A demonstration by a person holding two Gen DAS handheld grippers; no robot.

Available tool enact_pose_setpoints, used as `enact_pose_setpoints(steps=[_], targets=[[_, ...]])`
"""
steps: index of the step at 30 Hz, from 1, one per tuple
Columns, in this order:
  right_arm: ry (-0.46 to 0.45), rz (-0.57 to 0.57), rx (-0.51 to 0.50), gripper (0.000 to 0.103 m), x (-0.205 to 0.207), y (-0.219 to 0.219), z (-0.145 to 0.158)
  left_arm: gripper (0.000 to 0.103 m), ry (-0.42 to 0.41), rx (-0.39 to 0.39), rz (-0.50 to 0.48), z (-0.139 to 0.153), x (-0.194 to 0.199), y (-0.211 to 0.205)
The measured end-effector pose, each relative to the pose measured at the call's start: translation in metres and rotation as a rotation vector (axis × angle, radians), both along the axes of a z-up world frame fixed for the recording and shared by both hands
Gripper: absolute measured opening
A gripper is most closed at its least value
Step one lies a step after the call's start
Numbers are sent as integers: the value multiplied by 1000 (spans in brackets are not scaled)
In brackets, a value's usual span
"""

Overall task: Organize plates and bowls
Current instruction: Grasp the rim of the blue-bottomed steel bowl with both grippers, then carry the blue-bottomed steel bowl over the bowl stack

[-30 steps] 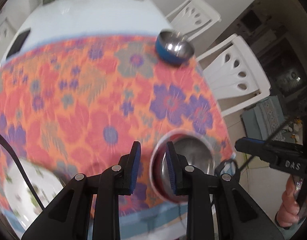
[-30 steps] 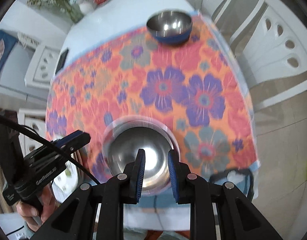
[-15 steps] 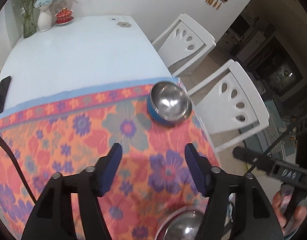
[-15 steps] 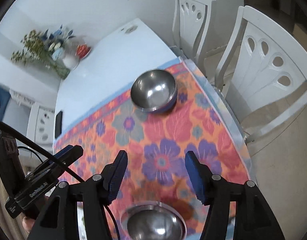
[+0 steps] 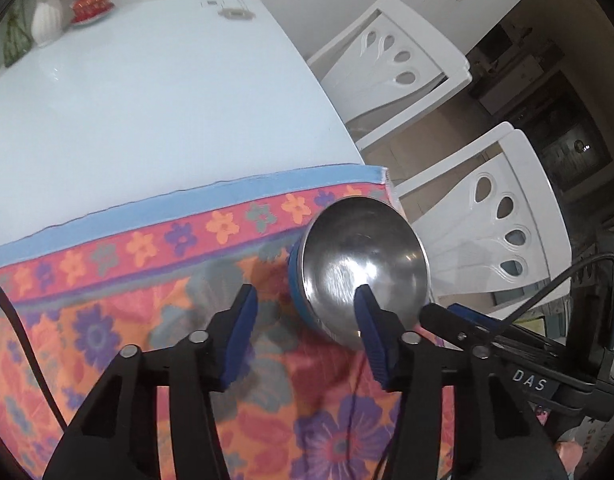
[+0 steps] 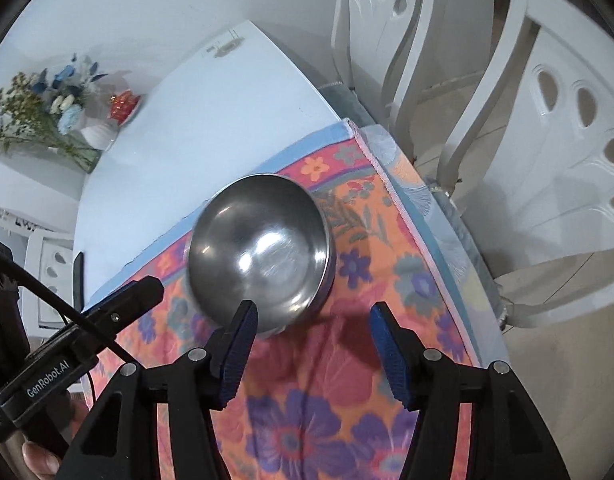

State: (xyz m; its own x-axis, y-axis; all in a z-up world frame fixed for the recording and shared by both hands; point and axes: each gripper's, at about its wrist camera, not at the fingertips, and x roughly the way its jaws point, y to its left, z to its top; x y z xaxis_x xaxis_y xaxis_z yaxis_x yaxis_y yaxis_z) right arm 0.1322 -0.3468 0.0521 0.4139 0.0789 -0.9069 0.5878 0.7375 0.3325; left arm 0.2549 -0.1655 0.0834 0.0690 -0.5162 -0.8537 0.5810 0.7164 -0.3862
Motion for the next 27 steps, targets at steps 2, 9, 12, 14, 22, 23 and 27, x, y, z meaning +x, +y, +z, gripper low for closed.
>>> enact_pose_setpoints(steps=[2, 9, 12, 14, 22, 23, 27], targets=[[6, 6, 3, 55, 9, -7, -14, 37, 3, 7, -11, -12, 5, -9], [19, 42, 23, 43, 29, -14, -45, 25, 38, 0, -21, -39, 13, -22], [23, 60, 19, 36, 33, -12, -51, 21, 46, -11, -32, -43, 12, -23], [23, 69, 15, 32, 35, -9, -52, 17, 39, -10, -40, -45, 13, -25], [38, 83, -7, 23, 37, -6, -54, 15, 19, -13, -48, -42, 10, -22], [36, 85, -10, 23, 36, -5, -51, 15, 10, -13, -47, -37, 8, -21], [22, 82, -16, 23, 28, 4, -33, 15, -9, -21, -34, -17, -2, -10]])
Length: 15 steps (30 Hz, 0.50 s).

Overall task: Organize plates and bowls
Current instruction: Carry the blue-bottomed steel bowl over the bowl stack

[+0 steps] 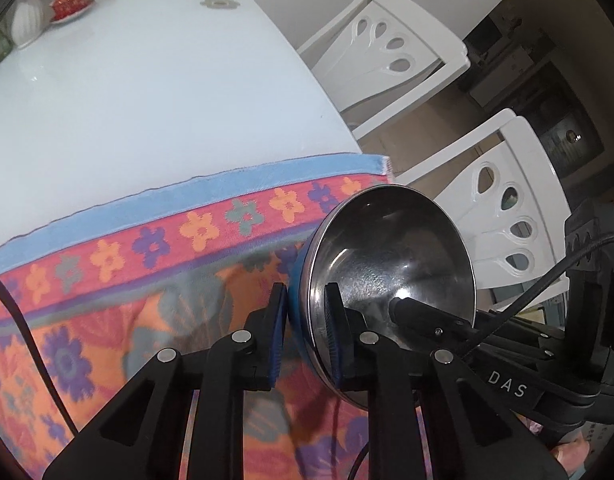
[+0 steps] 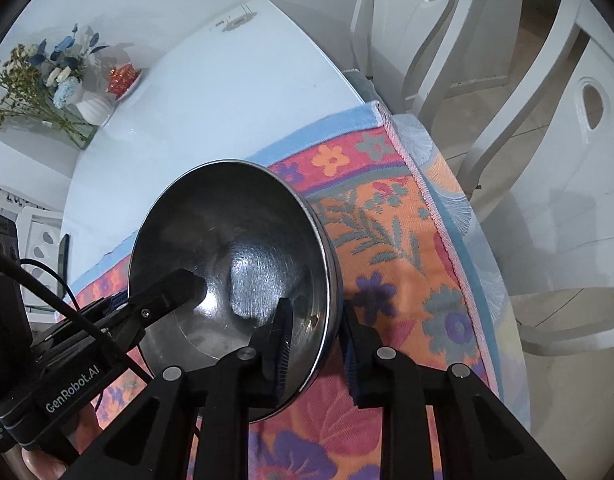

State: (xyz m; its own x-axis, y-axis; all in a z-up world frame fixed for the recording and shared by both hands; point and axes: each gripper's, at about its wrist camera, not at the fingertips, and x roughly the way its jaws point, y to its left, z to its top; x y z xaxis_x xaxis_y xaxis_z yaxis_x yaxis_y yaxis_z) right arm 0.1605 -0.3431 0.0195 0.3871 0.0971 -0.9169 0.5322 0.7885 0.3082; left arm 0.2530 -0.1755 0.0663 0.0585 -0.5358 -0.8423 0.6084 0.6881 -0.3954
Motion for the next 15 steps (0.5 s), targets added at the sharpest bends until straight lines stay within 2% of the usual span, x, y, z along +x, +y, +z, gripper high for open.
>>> enact_pose_setpoints(steps=[6, 15], targets=[[-28, 17, 5, 23, -21, 22, 39, 15, -44, -18, 30, 43, -28, 30], [-33, 33, 3, 23, -73, 68, 85, 15, -60, -25, 35, 84, -83, 75]])
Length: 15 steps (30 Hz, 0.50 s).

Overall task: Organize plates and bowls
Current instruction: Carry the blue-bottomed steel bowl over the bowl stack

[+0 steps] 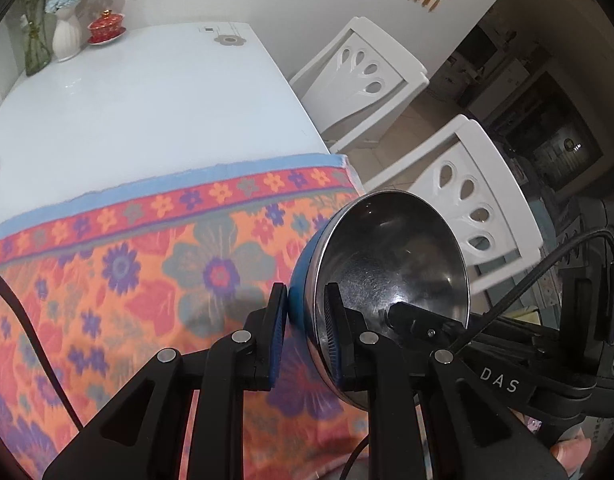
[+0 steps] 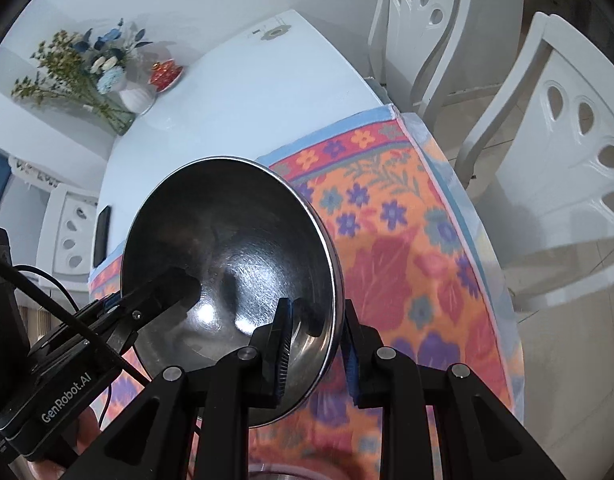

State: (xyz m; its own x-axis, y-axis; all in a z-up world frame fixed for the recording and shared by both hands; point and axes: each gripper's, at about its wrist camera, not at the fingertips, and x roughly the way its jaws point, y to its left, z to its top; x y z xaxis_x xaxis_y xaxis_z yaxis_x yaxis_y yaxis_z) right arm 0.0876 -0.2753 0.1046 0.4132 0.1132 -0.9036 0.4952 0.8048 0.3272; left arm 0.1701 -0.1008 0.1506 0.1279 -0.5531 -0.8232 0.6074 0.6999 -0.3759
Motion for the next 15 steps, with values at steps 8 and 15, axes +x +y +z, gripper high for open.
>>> enact_pose_setpoints(steps=[8, 15], targets=[[2, 22, -8, 23, -49, 36, 26, 15, 1, -19, 15, 19, -47, 33], [26, 33, 4, 23, -92, 59, 32, 15, -9, -20, -5, 28, -88, 54]])
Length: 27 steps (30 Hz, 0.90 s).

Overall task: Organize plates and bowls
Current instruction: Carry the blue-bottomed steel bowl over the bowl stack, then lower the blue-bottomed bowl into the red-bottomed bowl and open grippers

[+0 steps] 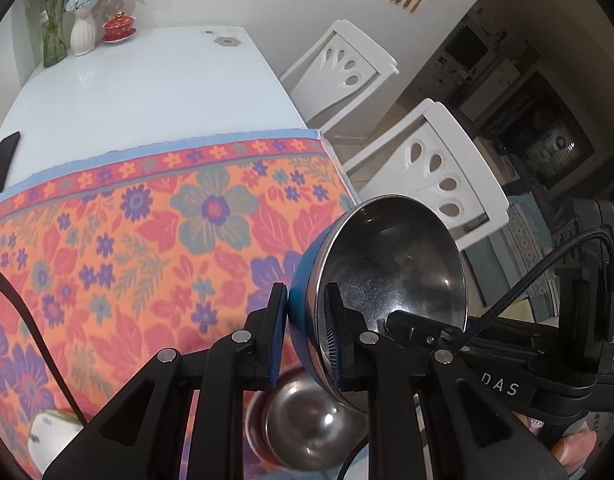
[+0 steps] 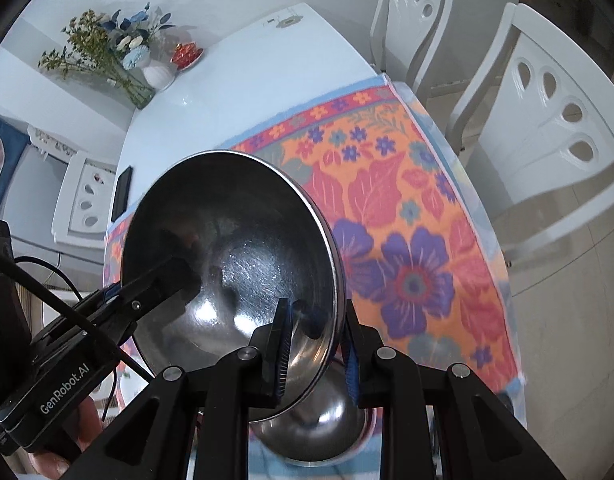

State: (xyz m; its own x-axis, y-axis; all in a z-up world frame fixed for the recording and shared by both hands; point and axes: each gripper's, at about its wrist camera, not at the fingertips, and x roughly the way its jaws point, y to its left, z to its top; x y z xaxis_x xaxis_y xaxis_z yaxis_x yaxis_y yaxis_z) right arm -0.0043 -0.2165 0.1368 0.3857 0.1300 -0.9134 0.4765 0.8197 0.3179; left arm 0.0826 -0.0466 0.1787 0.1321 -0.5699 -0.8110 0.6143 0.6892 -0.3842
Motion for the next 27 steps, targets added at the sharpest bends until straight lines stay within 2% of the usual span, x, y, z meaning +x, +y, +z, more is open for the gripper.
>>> enact_pose_setpoints(steps=[9, 20, 24, 27], targets=[[43, 26, 33, 23, -38, 30, -5, 15, 5, 20, -13, -6, -38, 23], [137, 47, 78, 23, -63, 54, -43, 15, -65, 154, -28, -37, -78, 29], [184, 57, 44, 23, -65, 59, -55, 15, -31, 173, -37, -51, -84, 32], [202, 50, 56, 23, -67, 59, -62, 15, -11, 173, -38, -56, -85, 33]])
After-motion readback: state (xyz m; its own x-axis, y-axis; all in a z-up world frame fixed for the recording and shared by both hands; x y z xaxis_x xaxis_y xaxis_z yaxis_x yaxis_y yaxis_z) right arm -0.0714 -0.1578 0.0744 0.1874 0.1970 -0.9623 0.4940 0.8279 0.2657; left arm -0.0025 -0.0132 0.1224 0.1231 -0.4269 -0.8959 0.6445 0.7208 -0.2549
